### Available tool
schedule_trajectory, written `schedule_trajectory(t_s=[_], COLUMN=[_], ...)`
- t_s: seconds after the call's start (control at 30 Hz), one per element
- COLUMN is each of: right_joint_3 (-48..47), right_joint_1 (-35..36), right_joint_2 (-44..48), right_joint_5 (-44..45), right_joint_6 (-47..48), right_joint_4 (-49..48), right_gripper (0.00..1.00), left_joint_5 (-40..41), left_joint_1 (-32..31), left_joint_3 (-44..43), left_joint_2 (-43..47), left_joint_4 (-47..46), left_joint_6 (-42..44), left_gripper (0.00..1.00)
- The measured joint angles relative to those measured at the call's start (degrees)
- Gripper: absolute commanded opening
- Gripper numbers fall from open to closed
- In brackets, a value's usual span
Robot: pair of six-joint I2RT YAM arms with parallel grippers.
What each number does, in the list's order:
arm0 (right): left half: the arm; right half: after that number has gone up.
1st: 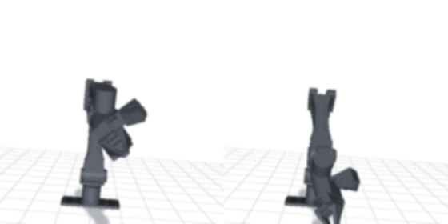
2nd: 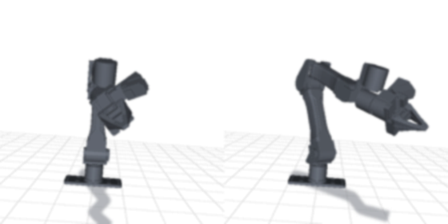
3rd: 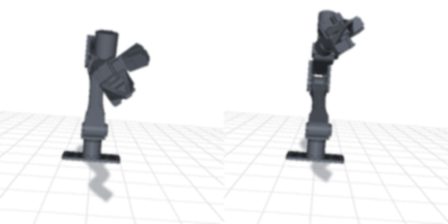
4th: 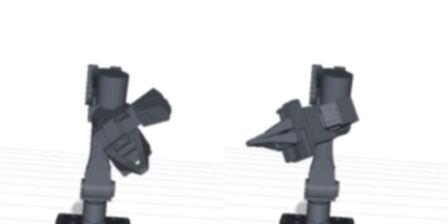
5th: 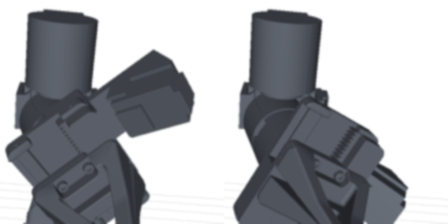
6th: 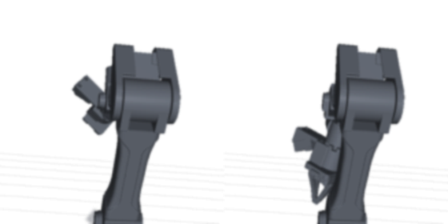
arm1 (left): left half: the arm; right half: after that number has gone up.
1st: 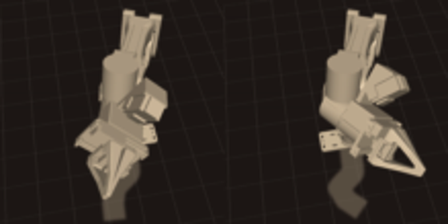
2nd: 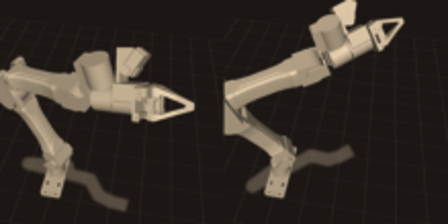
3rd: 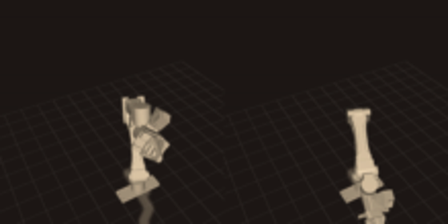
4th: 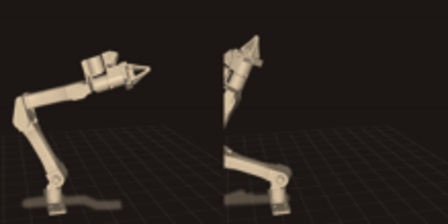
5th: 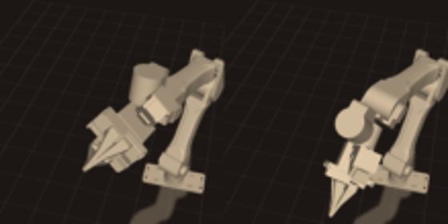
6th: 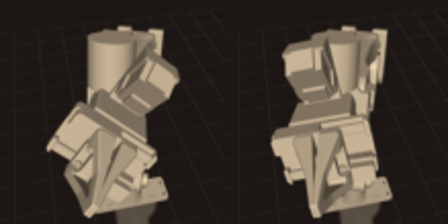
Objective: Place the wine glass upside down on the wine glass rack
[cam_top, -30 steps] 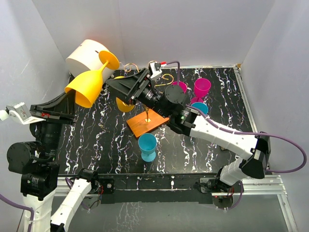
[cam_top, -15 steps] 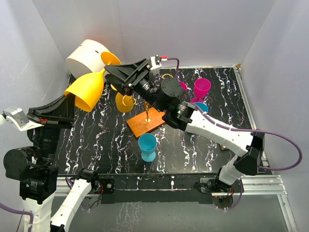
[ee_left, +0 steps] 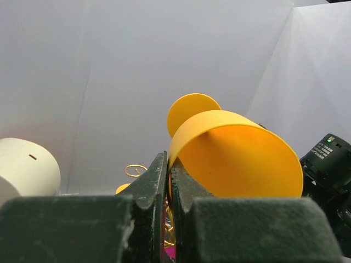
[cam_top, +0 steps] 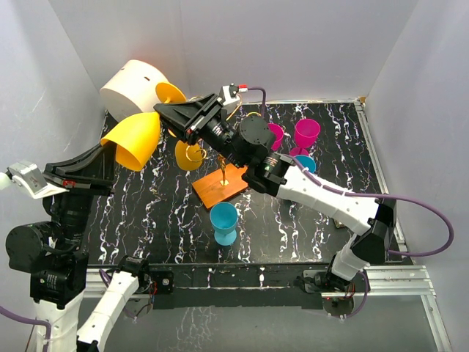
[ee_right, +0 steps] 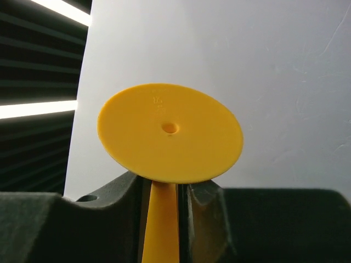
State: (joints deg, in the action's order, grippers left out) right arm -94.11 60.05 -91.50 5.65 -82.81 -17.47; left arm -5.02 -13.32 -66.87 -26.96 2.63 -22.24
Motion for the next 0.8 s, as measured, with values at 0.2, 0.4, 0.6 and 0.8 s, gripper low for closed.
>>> schedule_trajectory(t_s=[0.2,0.4,0.6,0.8], right_joint_3=[-0.31,-0.31,0.04,3.45], right_joint_1=[0.02,0.15,0.61,0.63], right_joint_2=[-0.07,-0.07,0.33,4.92], right_joint_5=[0.0,0.24,4.22,10.97], right_joint_6=[-1.36,0.57,9.94,21.11], right_joint_4=[-1.27,-2.14,-1.86,-1.62], right_gripper=[0.0,0.0,0.0,0.0], left_joint_5=[-0.04,0.09,2.73,3.21], left_joint_1=[0.09,0.09,0.09,0.09], left_joint_3=[0.33,0.33,-0.83,-0.28], left_joint_2=[0.0,0.09,0.07,2.14], left_joint_4=[-0.02,0.83,5.42,7.69], left_joint_6=[0.2,0.37,1.73,2.47], left_gripper=[0.0,0.27,0.45,0.58])
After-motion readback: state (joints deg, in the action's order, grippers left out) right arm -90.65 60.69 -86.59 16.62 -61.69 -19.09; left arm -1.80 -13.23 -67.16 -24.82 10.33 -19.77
